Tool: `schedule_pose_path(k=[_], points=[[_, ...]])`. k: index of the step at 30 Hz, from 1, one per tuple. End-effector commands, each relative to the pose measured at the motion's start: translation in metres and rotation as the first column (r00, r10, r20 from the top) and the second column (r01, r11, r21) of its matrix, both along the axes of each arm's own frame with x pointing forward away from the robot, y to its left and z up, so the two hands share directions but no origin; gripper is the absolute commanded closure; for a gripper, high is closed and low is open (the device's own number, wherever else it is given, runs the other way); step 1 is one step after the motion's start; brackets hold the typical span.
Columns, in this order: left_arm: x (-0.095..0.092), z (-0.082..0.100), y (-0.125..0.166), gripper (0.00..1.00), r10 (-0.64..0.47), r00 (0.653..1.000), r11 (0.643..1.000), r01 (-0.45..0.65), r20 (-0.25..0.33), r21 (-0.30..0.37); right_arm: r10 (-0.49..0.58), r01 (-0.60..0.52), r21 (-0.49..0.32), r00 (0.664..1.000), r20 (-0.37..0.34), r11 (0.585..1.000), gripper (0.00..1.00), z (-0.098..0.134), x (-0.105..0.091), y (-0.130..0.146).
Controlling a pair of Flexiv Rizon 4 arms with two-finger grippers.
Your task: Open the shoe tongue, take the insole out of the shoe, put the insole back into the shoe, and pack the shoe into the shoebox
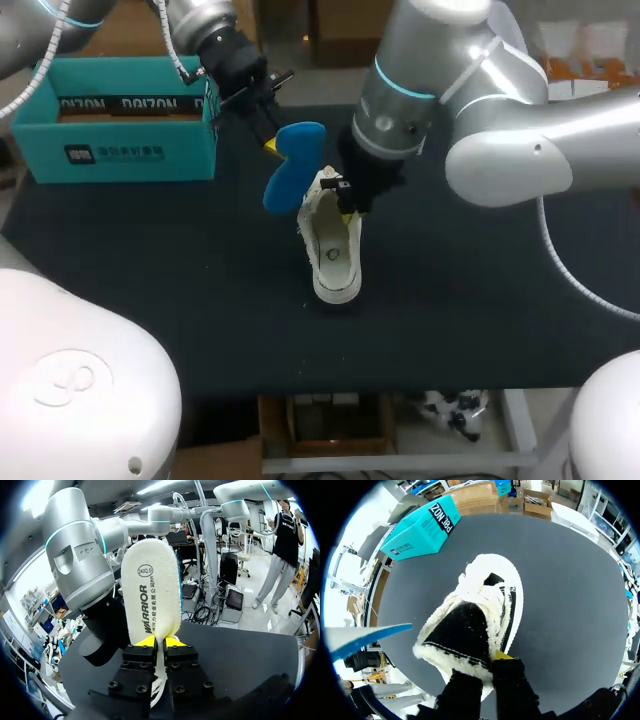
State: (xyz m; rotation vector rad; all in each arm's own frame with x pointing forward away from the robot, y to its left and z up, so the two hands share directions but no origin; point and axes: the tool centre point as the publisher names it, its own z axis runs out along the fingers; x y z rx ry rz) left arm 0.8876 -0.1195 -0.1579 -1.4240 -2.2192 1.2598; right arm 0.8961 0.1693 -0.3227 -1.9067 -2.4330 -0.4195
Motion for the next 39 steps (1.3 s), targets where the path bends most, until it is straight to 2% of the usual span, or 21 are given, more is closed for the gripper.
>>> schedule_pose_path(k=[1,7,16,17,18,19,26,31,39], points=[[0.009,-0.006,0.002,1.00,-0.063,0.997,0.997,0.064,-0.034,0.033,-0.016,0.013,0.038,0.998,0.068,0.999,1.00,-0.009,0.001,-0.005],[0.013,-0.015,0.009,1.00,-0.045,0.998,0.998,0.047,-0.050,0.041,0.044,-0.046,0.051,0.998,0.039,0.998,1.00,-0.014,0.013,-0.012],[0.014,-0.017,0.020,1.00,-0.010,0.999,0.999,0.011,-0.054,0.035,0.063,-0.062,0.063,0.998,-0.007,0.996,1.00,-0.020,0.024,-0.022],[0.013,-0.018,0.020,1.00,-0.008,0.998,0.999,0.010,-0.055,0.036,0.058,-0.057,0.062,0.998,-0.014,0.996,0.75,-0.021,0.024,-0.023],[0.013,-0.019,0.020,1.00,-0.004,0.998,0.999,0.006,-0.056,0.038,0.058,-0.057,0.062,0.998,-0.014,0.996,0.04,-0.022,0.025,-0.023],[0.012,-0.020,0.020,1.00,-0.003,0.998,0.999,0.005,-0.056,0.039,0.057,-0.056,0.063,0.998,-0.015,0.996,0.00,-0.023,0.025,-0.023],[0.000,-0.020,0.017,1.00,-0.019,0.998,0.999,0.021,-0.057,0.032,0.061,-0.060,0.071,0.998,-0.011,0.996,0.00,-0.012,0.018,-0.025],[-0.015,-0.015,0.012,1.00,-0.079,0.995,0.997,0.079,-0.058,-0.004,0.056,-0.054,0.082,0.998,-0.029,0.995,0.00,0.005,0.001,-0.038],[-0.045,-0.007,-0.001,1.00,-0.155,0.987,0.986,0.153,-0.038,-0.062,0.047,-0.039,0.143,0.997,-0.055,0.989,0.00,0.026,-0.023,-0.066]])
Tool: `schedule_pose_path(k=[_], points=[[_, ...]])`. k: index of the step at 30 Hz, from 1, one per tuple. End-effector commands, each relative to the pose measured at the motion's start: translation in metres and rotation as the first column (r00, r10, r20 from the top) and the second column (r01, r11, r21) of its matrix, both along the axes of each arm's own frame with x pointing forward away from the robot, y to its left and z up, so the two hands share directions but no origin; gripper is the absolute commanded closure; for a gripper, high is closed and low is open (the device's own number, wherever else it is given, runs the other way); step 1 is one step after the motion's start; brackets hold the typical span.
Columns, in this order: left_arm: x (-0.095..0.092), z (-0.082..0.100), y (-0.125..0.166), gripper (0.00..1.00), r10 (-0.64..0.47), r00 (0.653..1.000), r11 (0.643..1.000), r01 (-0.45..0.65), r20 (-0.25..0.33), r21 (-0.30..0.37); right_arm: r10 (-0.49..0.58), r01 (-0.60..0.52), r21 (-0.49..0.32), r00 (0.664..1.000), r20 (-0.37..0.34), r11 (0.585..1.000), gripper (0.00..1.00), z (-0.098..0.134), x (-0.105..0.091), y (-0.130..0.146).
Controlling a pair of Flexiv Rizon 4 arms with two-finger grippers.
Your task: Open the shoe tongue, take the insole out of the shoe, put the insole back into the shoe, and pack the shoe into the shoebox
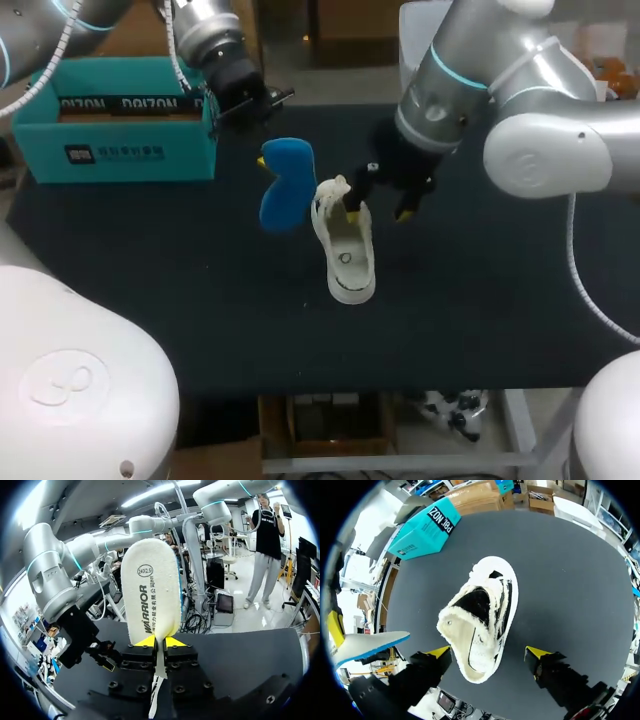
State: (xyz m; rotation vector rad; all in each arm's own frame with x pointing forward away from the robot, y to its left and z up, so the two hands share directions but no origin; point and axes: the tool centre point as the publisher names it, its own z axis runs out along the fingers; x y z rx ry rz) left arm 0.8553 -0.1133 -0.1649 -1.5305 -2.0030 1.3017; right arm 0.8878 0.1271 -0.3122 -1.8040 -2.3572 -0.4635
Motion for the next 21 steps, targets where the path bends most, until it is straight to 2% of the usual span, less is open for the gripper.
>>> schedule_pose_path(k=[1,5,6,7,15,17,21], points=[[-0.016,0.000,-0.009,1.00,0.002,1.000,1.000,-0.001,0.017,-0.009,0.004,-0.004,0.051,1.000,0.003,0.999,0.00,0.017,-0.017,-0.025],[-0.027,0.002,-0.019,1.00,-0.015,0.999,0.999,0.016,0.035,-0.033,0.054,-0.046,0.149,0.997,-0.050,0.988,0.00,0.020,-0.021,-0.036],[-0.029,0.002,-0.021,1.00,-0.016,0.999,0.999,0.017,0.033,-0.035,0.078,-0.072,0.162,0.996,-0.037,0.984,0.00,0.023,-0.021,-0.038],[-0.030,0.002,-0.022,1.00,-0.021,0.999,0.999,0.022,0.029,-0.042,0.096,-0.089,0.136,0.995,-0.040,0.987,0.00,0.030,-0.022,-0.037],[-0.038,0.007,-0.038,1.00,-0.067,0.998,0.994,0.067,-0.003,-0.090,0.096,-0.089,0.136,0.995,-0.040,0.987,0.00,0.030,-0.022,-0.037],[-0.039,0.008,-0.042,1.00,-0.077,0.997,0.992,0.075,-0.025,-0.101,0.096,-0.089,0.136,0.995,-0.040,0.987,0.00,0.030,-0.022,-0.037],[-0.037,0.010,-0.055,1.00,-0.067,0.991,0.995,0.058,-0.113,-0.085,0.096,-0.089,0.136,0.995,-0.040,0.987,0.00,0.030,-0.022,-0.037]])
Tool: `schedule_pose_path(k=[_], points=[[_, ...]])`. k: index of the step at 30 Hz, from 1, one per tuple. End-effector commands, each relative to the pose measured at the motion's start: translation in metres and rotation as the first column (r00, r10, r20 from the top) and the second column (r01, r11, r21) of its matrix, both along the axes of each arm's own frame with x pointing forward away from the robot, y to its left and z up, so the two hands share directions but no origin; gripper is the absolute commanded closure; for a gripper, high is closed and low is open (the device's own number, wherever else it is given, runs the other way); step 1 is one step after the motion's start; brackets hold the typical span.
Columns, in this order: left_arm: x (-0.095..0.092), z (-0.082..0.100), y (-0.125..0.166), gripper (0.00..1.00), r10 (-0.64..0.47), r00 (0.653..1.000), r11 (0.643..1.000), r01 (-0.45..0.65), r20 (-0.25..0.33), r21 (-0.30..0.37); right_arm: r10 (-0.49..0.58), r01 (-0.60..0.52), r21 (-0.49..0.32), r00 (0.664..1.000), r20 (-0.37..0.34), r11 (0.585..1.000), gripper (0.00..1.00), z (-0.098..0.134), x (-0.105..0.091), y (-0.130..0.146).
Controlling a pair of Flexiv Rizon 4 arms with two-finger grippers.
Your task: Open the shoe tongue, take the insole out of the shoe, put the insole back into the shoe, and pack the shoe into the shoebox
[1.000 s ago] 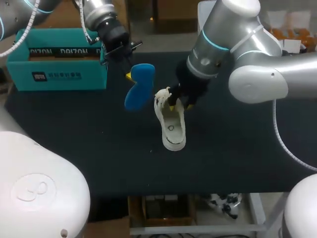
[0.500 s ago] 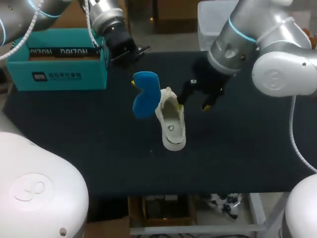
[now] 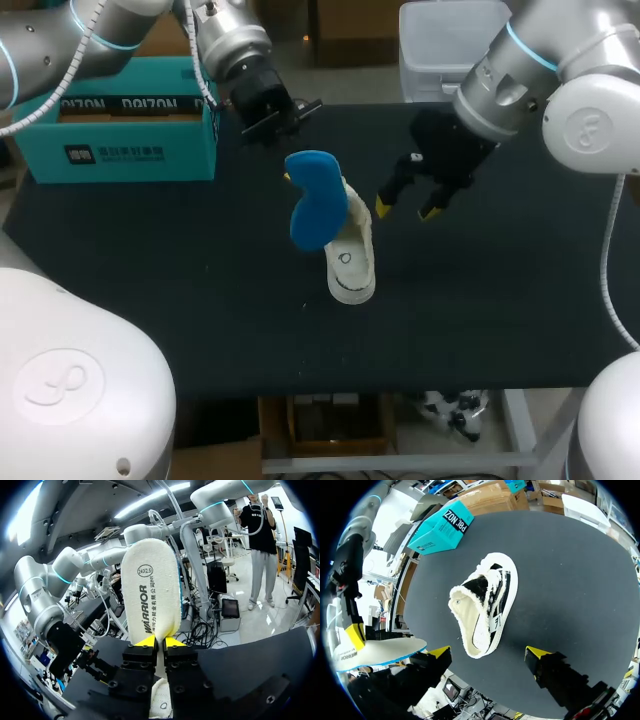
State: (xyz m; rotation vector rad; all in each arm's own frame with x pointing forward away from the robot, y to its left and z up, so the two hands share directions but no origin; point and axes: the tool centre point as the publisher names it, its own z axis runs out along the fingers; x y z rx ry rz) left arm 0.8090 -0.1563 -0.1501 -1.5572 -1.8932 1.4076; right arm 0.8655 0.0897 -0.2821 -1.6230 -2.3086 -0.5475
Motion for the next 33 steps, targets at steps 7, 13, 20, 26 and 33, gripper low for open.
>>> schedule_pose_path(k=[7,13,20,26,33], points=[[0.004,0.008,-0.012,1.00,0.000,0.998,1.000,-0.001,-0.062,-0.020,-0.106,0.150,0.088,0.921,-0.376,0.985,0.00,0.001,-0.012,-0.021],[0.001,0.011,-0.009,1.00,0.002,0.997,0.999,-0.005,-0.072,-0.043,-0.173,0.279,0.062,0.740,-0.650,0.958,0.00,0.006,-0.030,-0.038],[0.005,0.011,-0.003,1.00,0.001,0.994,0.999,-0.007,-0.110,-0.053,-0.173,0.279,0.062,0.740,-0.650,0.958,0.00,0.006,-0.030,-0.038],[0.004,0.009,-0.006,1.00,-0.014,0.997,0.998,0.009,-0.076,-0.064,-0.173,0.279,0.062,0.740,-0.650,0.958,0.00,0.006,-0.030,-0.038],[0.007,0.009,-0.008,1.00,-0.032,0.997,0.997,0.027,-0.071,-0.075,-0.229,0.459,0.041,0.516,-0.825,0.888,0.00,0.008,-0.030,-0.038]])
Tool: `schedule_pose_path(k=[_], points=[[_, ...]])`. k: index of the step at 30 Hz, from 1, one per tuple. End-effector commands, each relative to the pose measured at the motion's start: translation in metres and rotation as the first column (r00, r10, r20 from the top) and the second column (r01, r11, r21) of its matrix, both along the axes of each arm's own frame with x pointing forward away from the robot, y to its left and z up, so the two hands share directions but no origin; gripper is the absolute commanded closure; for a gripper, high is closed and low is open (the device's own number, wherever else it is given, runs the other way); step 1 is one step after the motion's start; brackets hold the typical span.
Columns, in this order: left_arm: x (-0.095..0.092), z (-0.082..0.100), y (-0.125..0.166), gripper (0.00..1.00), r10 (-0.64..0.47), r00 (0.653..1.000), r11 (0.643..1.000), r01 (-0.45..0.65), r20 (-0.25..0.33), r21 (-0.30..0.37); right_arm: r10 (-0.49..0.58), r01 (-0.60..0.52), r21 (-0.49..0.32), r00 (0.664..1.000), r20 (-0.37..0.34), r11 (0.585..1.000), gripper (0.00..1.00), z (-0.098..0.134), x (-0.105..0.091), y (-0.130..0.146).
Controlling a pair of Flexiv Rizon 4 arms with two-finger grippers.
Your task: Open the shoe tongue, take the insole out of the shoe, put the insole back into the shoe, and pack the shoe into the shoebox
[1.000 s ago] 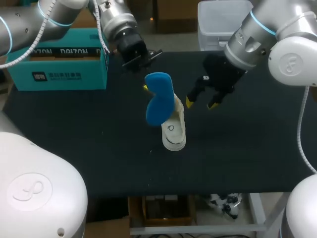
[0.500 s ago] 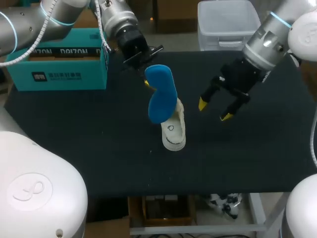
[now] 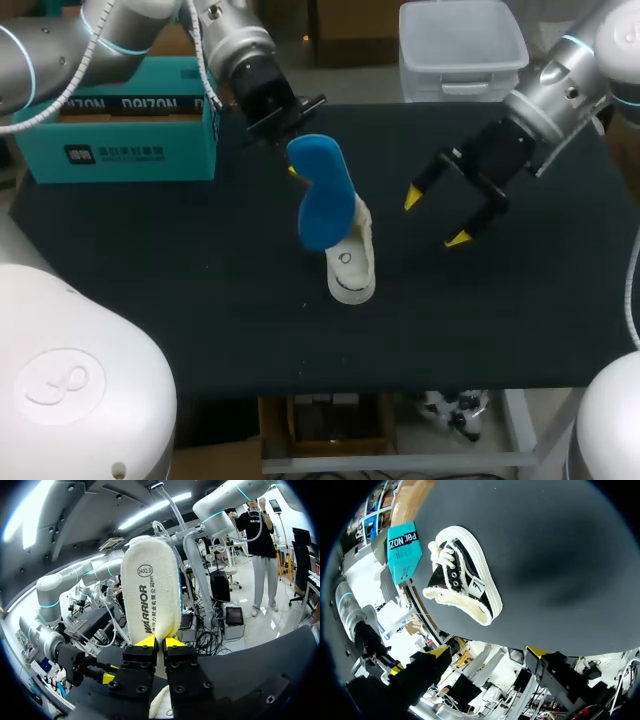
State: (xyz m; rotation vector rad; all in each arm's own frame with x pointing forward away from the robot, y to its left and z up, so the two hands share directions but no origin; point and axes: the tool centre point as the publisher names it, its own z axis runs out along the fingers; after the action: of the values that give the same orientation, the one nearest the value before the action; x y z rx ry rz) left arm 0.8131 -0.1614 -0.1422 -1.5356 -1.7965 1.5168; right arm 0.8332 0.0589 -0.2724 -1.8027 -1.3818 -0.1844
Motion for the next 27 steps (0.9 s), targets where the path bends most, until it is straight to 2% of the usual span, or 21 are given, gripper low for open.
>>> schedule_pose_path(k=[1,6,12,16,19,22,27], points=[[0.003,0.001,-0.003,1.00,-0.008,1.000,1.000,0.008,0.002,-0.002,-0.038,0.061,0.100,0.976,-0.212,0.993,0.00,0.000,0.002,-0.007],[0.003,0.005,-0.008,1.00,-0.022,1.000,1.000,0.022,0.021,-0.009,-0.110,0.150,0.116,0.948,-0.300,0.982,0.00,0.006,-0.003,-0.006],[0.002,0.003,-0.015,1.00,-0.041,0.999,0.999,0.041,0.032,-0.013,-0.161,0.211,0.093,0.911,-0.378,0.973,0.00,0.011,-0.008,-0.002],[0.004,0.003,-0.016,1.00,-0.033,0.999,0.999,0.032,-0.014,-0.027,-0.170,0.220,0.075,0.893,-0.416,0.973,0.00,0.012,-0.011,0.001],[0.013,0.004,-0.014,1.00,-0.024,0.996,0.999,0.020,-0.088,-0.044,-0.184,0.231,0.057,0.881,-0.436,0.971,0.00,0.013,-0.011,0.002],[0.019,0.006,-0.013,1.00,-0.014,0.991,0.999,0.007,-0.131,-0.050,-0.182,0.231,0.057,0.876,-0.447,0.971,0.00,0.014,-0.012,0.004],[0.019,0.010,-0.010,1.00,0.001,0.992,0.999,-0.008,-0.125,-0.052,-0.184,0.233,0.054,0.872,-0.454,0.971,0.00,0.015,-0.013,0.004]])
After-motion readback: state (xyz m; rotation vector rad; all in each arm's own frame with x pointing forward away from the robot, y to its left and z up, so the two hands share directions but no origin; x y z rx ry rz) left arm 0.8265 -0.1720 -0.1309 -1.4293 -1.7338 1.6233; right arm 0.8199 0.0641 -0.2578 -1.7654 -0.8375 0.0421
